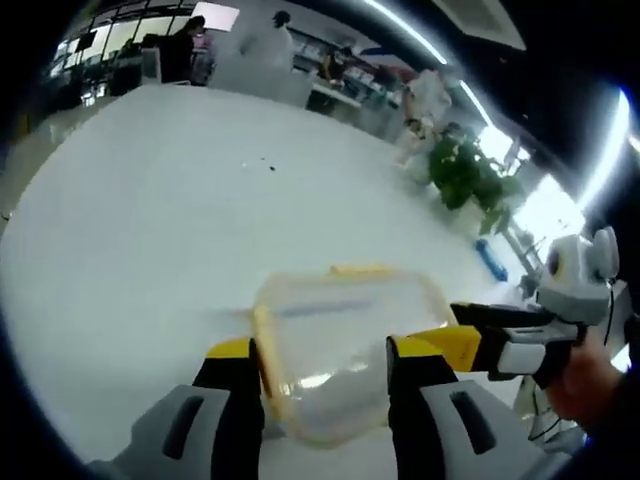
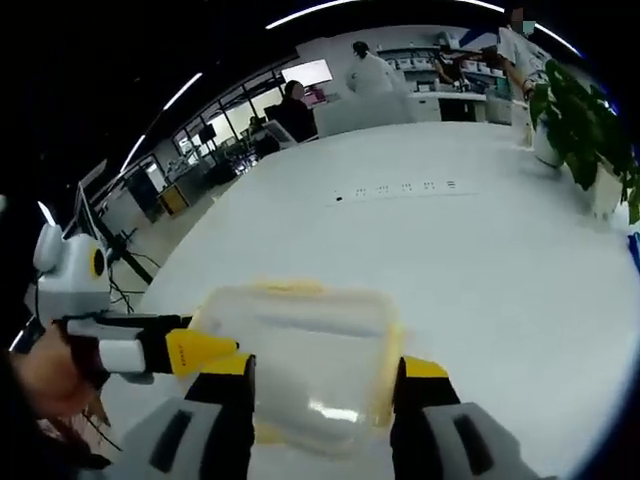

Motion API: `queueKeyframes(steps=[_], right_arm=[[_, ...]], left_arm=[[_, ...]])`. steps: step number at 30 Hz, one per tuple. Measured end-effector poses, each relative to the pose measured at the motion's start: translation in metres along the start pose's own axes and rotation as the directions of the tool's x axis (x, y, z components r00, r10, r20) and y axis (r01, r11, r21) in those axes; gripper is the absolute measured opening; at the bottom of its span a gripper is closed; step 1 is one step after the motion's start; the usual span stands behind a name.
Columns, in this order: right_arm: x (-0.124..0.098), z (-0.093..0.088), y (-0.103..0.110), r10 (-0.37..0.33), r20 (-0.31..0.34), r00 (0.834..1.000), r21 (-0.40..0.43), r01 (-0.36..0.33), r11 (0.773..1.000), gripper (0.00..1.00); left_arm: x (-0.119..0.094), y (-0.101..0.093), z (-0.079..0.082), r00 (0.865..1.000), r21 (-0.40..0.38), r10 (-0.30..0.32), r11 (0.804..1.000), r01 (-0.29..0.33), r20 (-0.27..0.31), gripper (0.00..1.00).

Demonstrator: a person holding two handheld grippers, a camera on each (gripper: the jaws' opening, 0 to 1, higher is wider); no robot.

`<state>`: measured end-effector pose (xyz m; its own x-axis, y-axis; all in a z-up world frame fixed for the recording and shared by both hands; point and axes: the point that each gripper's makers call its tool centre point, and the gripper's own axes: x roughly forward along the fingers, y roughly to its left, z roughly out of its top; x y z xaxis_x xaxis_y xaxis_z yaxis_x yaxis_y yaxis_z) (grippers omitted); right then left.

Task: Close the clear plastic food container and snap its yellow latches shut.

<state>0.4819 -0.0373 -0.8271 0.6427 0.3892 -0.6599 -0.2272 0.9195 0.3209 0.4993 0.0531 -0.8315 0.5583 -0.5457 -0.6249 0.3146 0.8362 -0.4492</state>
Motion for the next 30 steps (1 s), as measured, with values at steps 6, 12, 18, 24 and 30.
queueKeyframes(steps=[6,12,18,24,30], right_arm=[[0.004,0.003,0.005,0.004,-0.002,1.0,-0.012,-0.004,1.0,0.53],[0.018,0.012,0.016,0.022,0.001,1.0,-0.025,-0.022,0.999,0.54],[0.035,0.023,0.028,0.012,0.021,1.0,-0.017,-0.011,1.0,0.54],[0.054,0.037,0.038,0.019,0.018,1.0,-0.026,-0.019,0.999,0.54],[0.074,0.053,0.047,0.019,0.029,0.999,-0.026,-0.019,1.0,0.54]], left_arm=[[-0.004,0.003,0.002,1.0,-0.003,0.018,1.0,-0.018,0.018,0.49],[-0.007,0.018,0.012,0.999,0.0,0.028,1.0,-0.028,0.018,0.49],[-0.006,0.039,0.029,0.999,0.015,0.023,1.0,-0.023,0.022,0.49],[-0.004,0.057,0.044,0.999,0.008,0.03,1.0,-0.03,0.028,0.49],[0.001,0.078,0.065,0.998,-0.002,0.05,0.999,-0.05,0.045,0.5]])
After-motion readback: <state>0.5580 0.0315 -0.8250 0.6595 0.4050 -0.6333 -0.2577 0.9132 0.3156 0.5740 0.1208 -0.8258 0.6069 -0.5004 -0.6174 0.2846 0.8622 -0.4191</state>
